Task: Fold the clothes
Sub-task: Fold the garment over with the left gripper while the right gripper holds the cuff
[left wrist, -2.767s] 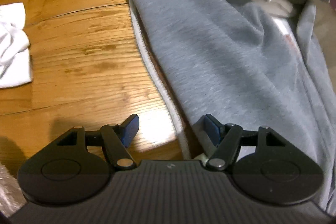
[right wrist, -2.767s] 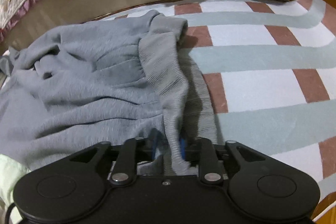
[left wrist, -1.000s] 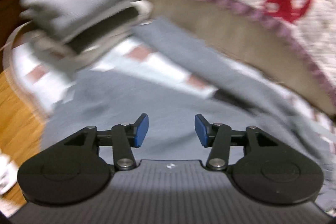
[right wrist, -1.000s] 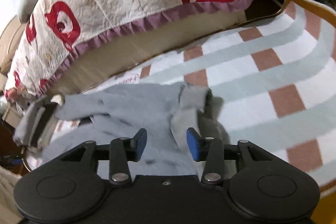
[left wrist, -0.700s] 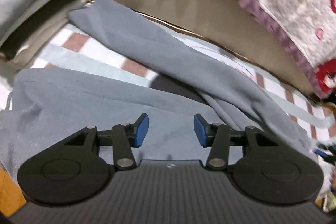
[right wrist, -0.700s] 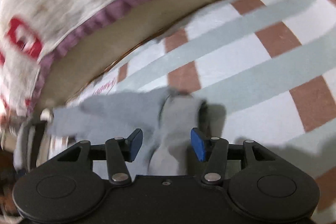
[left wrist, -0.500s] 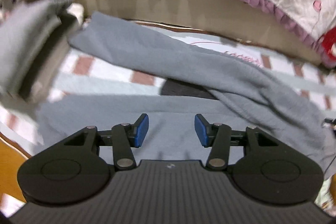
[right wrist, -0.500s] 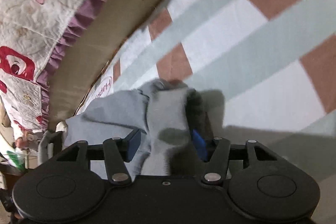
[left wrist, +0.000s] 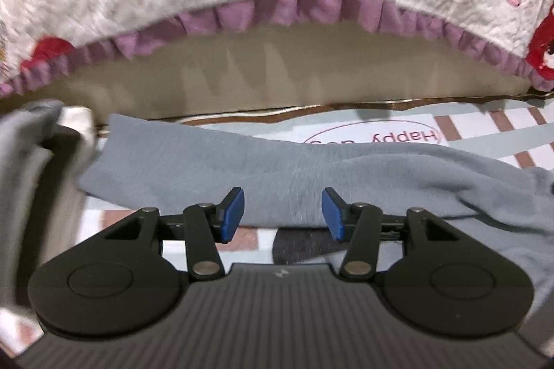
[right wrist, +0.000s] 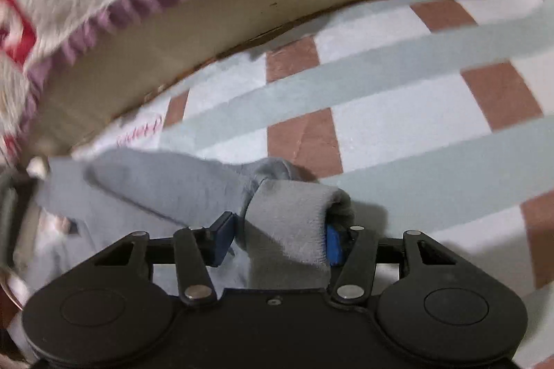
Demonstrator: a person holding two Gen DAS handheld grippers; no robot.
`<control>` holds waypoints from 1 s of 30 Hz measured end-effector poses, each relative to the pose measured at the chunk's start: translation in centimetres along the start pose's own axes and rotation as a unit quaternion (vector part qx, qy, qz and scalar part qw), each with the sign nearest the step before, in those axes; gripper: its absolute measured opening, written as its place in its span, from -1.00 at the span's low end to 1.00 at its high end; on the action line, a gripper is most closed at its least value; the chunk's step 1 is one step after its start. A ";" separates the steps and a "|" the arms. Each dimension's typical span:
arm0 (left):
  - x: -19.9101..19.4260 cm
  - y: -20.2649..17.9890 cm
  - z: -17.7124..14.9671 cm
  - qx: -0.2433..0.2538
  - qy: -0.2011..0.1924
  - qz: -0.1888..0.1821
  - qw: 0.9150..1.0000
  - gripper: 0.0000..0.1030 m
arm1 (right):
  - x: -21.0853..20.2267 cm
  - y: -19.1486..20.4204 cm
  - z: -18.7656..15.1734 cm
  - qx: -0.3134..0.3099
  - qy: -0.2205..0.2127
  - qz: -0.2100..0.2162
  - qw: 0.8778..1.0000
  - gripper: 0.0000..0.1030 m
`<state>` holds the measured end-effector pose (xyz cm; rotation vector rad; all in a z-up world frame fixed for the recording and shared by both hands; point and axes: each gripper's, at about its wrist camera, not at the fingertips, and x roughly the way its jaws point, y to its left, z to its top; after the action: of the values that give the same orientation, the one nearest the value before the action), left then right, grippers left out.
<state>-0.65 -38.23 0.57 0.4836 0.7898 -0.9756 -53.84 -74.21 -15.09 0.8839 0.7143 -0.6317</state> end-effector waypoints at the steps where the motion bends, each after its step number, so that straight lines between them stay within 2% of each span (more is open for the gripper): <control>1: 2.6 0.3 -0.8 -0.022 0.008 -0.008 1.000 -0.05 | -0.1 0.3 -0.2 -0.006 0.000 0.004 1.000 0.13; 3: 6.5 1.2 -2.2 -0.091 0.028 -0.027 0.995 -0.06 | 0.1 1.4 -0.5 -0.050 0.005 0.007 0.999 0.10; 5: 9.8 2.3 -4.0 -0.178 0.035 -0.052 0.982 -0.11 | 1.4 2.7 -0.9 -0.130 0.004 -0.040 0.991 0.09; 6: 10.9 2.7 -4.6 -0.204 0.034 -0.046 0.977 -0.13 | 2.1 3.2 -1.1 -0.168 -0.002 -0.067 0.983 0.05; 7: 11.9 2.8 -4.9 -0.213 0.037 -0.033 0.976 -0.14 | 2.6 3.2 -1.3 -0.182 -0.016 -0.074 0.980 -0.29; 8: 12.7 2.9 -5.0 -0.209 0.034 -0.019 0.977 -0.22 | 2.9 3.3 -1.5 -0.195 -0.031 -0.082 0.977 -0.52; 10: 13.6 3.2 -4.4 -0.196 0.023 -0.003 0.980 -0.23 | 1.3 3.9 -1.0 -0.190 -0.083 -0.113 0.972 -0.61; 12: 13.9 4.2 -3.8 -0.207 0.014 -0.001 0.978 -0.23 | -2.5 3.9 -0.2 -0.165 -0.170 -0.127 0.963 -0.63; 14: 14.0 5.2 -3.4 -0.220 0.005 0.000 0.976 -0.22 | -5.0 2.2 1.1 -0.102 -0.228 -0.129 0.960 -0.63; 18: 14.6 6.8 -3.6 -0.236 0.001 0.001 0.972 -0.18 | 0.0 -0.2 3.3 -0.076 -0.183 -0.183 0.963 -0.60; 20: 14.9 7.4 -4.1 -0.241 0.008 0.005 0.970 -0.16 | 2.9 -1.2 4.2 -0.071 -0.152 -0.207 0.964 -0.39; 21: 14.9 7.8 -4.5 -0.246 0.012 0.007 0.969 -0.16 | 4.3 -1.4 4.6 -0.068 -0.122 -0.218 0.966 -0.33; 23: 15.1 8.7 -5.3 -0.265 0.021 0.003 0.964 -0.13 | 4.8 -0.8 5.3 -0.064 -0.107 -0.230 0.965 -0.19; 25: 15.0 9.6 -6.1 -0.284 0.024 0.001 0.959 -0.12 | 4.0 0.5 6.4 -0.063 -0.084 -0.235 0.966 -0.16; 27: 14.9 10.2 -6.6 -0.295 0.026 0.005 0.955 -0.12 | 2.0 2.0 7.1 -0.050 -0.079 -0.222 0.971 -0.13; 30: 15.0 11.7 -7.0 -0.324 0.028 0.006 0.946 -0.09 | -1.6 3.1 9.0 -0.003 -0.095 -0.105 0.990 -0.12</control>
<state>11.79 -35.86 -15.29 -0.0578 1.0974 -0.6368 -49.90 -79.99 -8.48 0.7369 0.6403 -0.8883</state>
